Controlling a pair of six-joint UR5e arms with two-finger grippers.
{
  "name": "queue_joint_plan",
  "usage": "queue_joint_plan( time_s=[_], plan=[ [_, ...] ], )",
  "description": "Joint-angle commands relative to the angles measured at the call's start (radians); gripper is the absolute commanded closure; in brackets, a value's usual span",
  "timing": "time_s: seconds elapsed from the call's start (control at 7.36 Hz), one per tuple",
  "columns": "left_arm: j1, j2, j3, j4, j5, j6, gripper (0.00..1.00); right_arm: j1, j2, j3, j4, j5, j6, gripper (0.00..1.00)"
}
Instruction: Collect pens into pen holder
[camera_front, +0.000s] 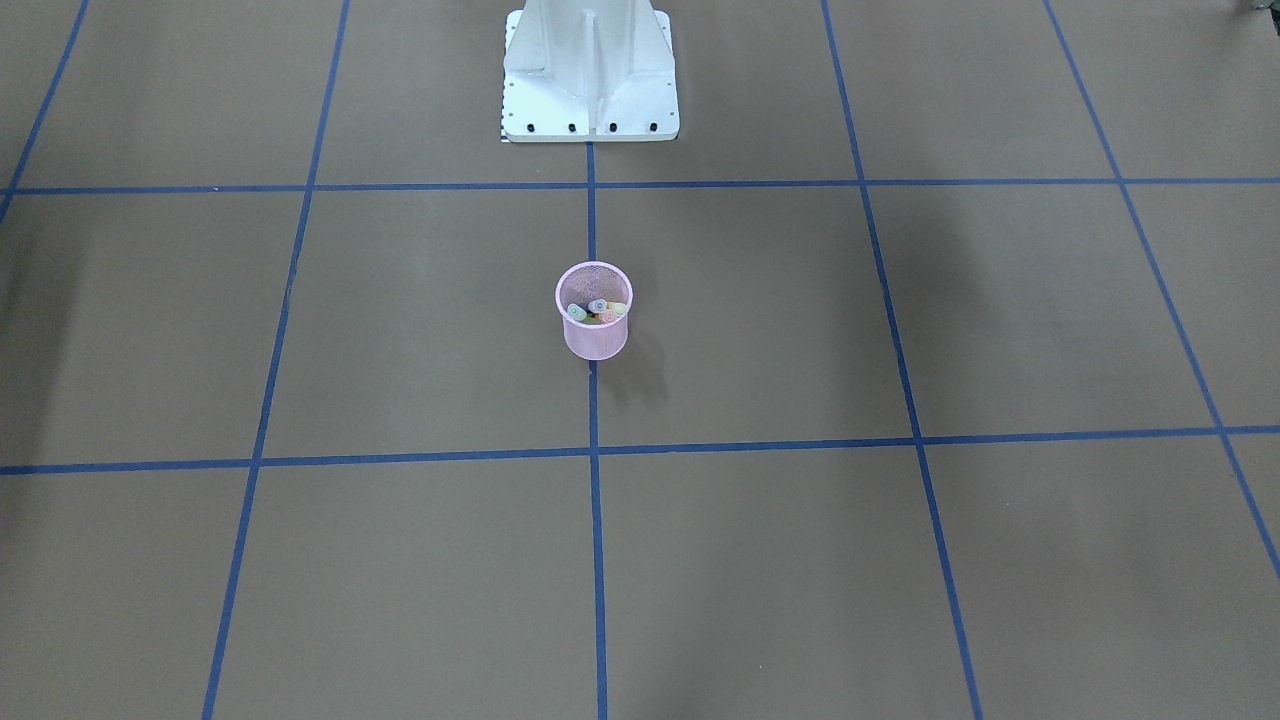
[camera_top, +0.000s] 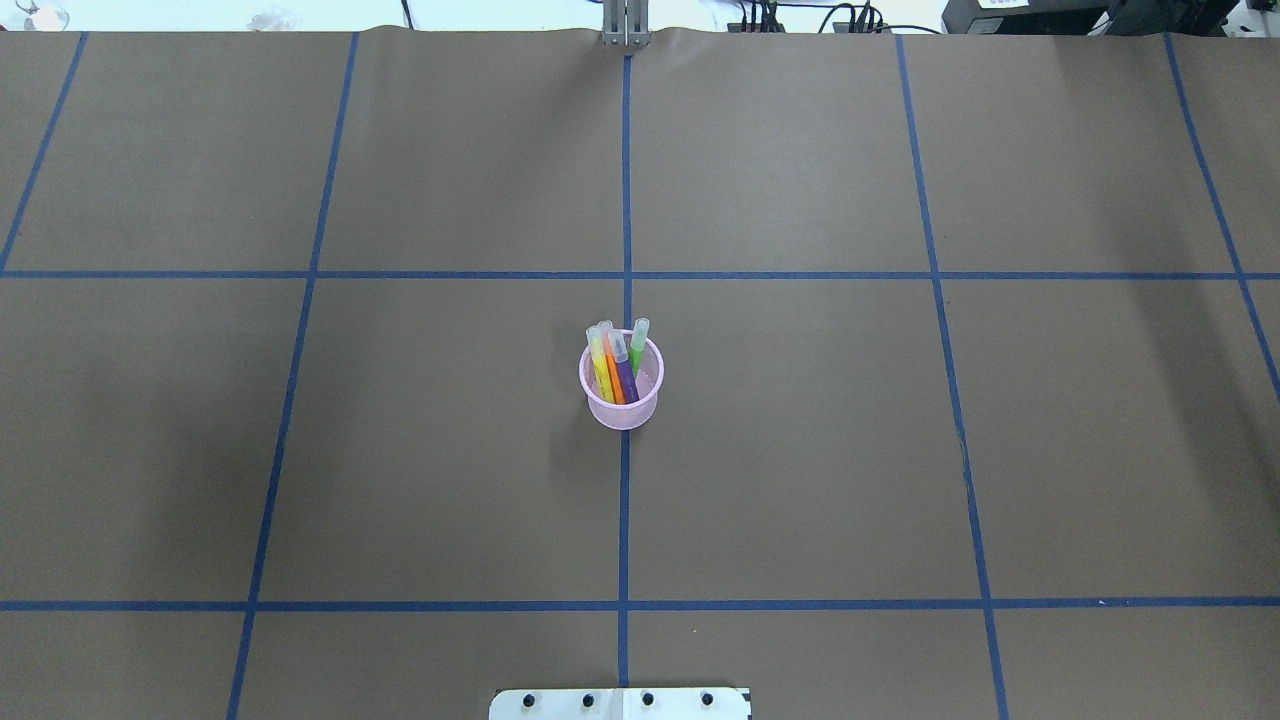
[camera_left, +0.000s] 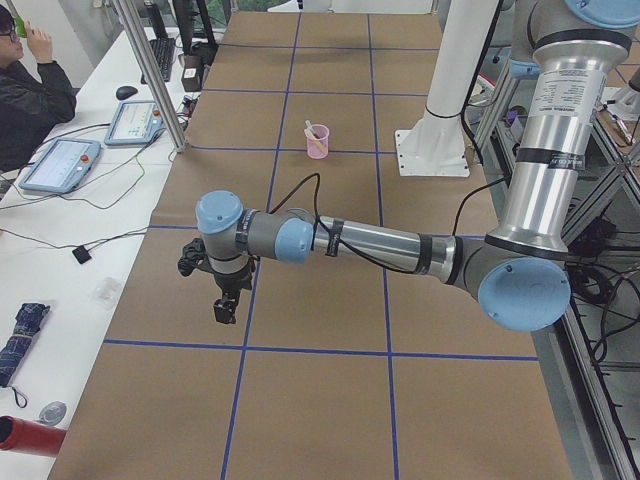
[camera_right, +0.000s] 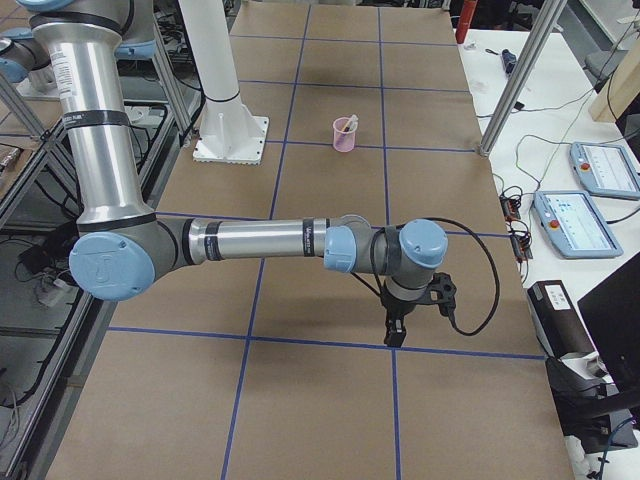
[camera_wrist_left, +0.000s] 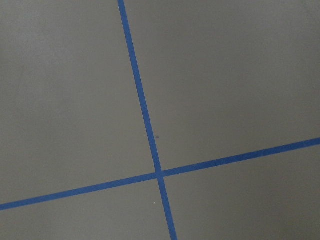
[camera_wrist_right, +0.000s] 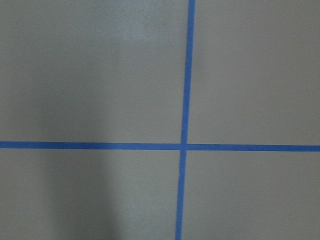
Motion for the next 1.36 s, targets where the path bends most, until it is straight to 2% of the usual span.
queue_joint_plan(
  time_s=[0.0, 0.27, 0.54, 0.82, 1.09, 1.22],
  plan=[
    [-0.014, 0.066, 0.012, 0.008, 0.000, 0.027, 0.00, 0.050, -0.043, -0.011, -0.002, 0.024, -0.042, 0.00],
    [-0.051, 0.123, 0.002, -0.085, -0.005, 0.019, 0.00, 0.056, -0.073, 0.019, 0.000, 0.067, -0.034, 0.00],
    [-0.051, 0.125, -0.008, -0.094, -0.007, 0.012, 0.00, 0.054, -0.105, 0.084, -0.002, 0.078, 0.019, 0.00],
    [-0.051, 0.125, -0.011, -0.095, -0.005, 0.012, 0.00, 0.054, -0.101, 0.087, 0.002, 0.141, 0.059, 0.00],
    [-0.051, 0.125, -0.011, -0.095, -0.002, 0.013, 0.00, 0.053, -0.109, 0.130, 0.002, 0.130, 0.067, 0.00],
    [-0.051, 0.125, -0.011, -0.097, -0.002, 0.013, 0.00, 0.053, -0.156, 0.173, 0.003, 0.125, 0.070, 0.00]
  ],
)
